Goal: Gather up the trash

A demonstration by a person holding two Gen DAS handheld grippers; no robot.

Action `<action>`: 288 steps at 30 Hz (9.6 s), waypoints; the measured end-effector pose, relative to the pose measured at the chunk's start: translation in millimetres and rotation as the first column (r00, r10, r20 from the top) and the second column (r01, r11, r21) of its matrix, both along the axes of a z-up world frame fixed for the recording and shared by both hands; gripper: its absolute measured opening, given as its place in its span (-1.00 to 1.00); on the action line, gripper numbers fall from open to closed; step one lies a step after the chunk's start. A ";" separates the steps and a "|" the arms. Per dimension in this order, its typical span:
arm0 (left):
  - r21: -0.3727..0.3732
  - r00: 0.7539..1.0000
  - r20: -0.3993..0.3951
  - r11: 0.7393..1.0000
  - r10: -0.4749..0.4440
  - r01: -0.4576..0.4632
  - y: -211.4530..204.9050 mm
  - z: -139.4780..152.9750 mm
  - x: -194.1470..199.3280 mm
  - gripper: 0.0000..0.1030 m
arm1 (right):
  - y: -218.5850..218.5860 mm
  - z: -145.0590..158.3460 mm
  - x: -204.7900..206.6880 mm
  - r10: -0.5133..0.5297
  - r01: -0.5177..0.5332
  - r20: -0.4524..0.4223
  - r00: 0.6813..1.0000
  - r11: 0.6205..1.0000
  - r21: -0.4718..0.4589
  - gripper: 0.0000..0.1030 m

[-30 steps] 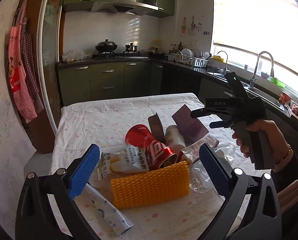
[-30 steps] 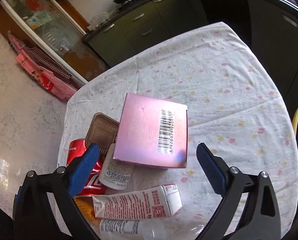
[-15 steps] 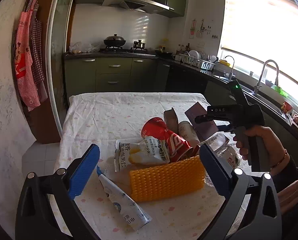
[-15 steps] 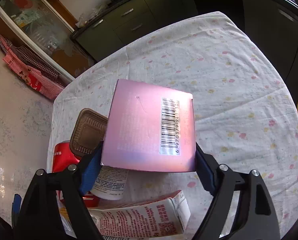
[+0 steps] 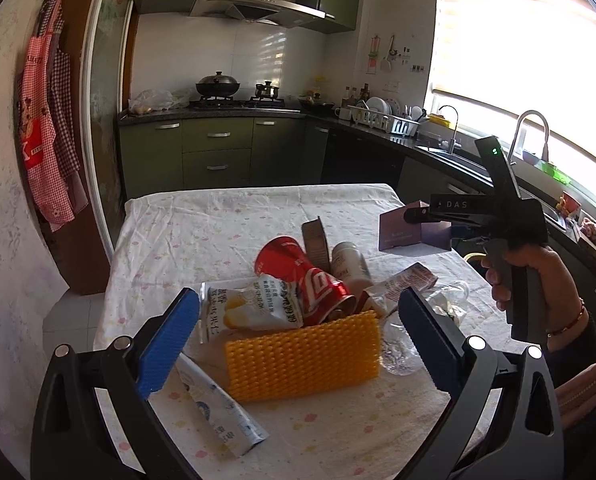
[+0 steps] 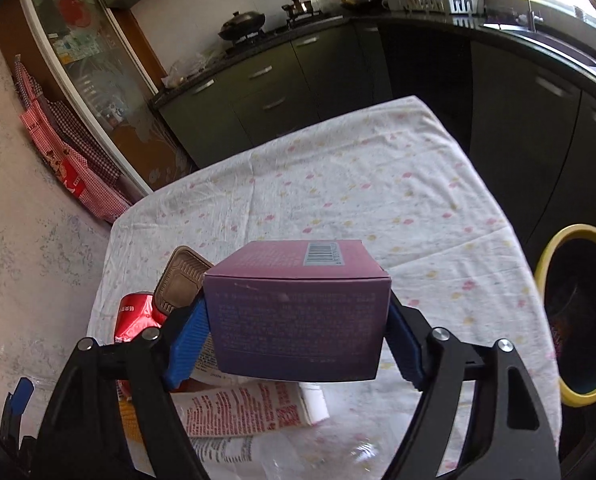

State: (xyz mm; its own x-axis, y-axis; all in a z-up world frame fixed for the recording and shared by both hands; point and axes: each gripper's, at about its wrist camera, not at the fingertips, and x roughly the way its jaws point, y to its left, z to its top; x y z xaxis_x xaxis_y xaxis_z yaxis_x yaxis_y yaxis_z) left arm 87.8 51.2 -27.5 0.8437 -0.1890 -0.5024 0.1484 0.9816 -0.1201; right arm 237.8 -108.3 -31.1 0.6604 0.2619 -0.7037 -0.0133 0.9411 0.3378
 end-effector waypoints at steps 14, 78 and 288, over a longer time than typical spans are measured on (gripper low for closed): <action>-0.059 0.994 -0.001 0.992 -0.111 0.111 -74.3 10.0 -1.9 0.91 | -84.2 32.0 -71.1 -0.046 0.044 0.119 0.992 0.999 0.020 0.43; -0.007 0.895 -0.398 0.974 0.204 -0.225 14.8 -63.1 2.2 0.72 | -176.0 -25.4 -107.5 -0.149 0.149 0.024 0.989 0.989 -0.007 0.64; -0.076 0.978 -0.177 0.992 -0.111 0.099 -10.6 -34.5 -6.7 0.91 | 34.0 -70.9 -44.8 0.096 -0.109 -0.705 0.703 0.994 0.026 0.23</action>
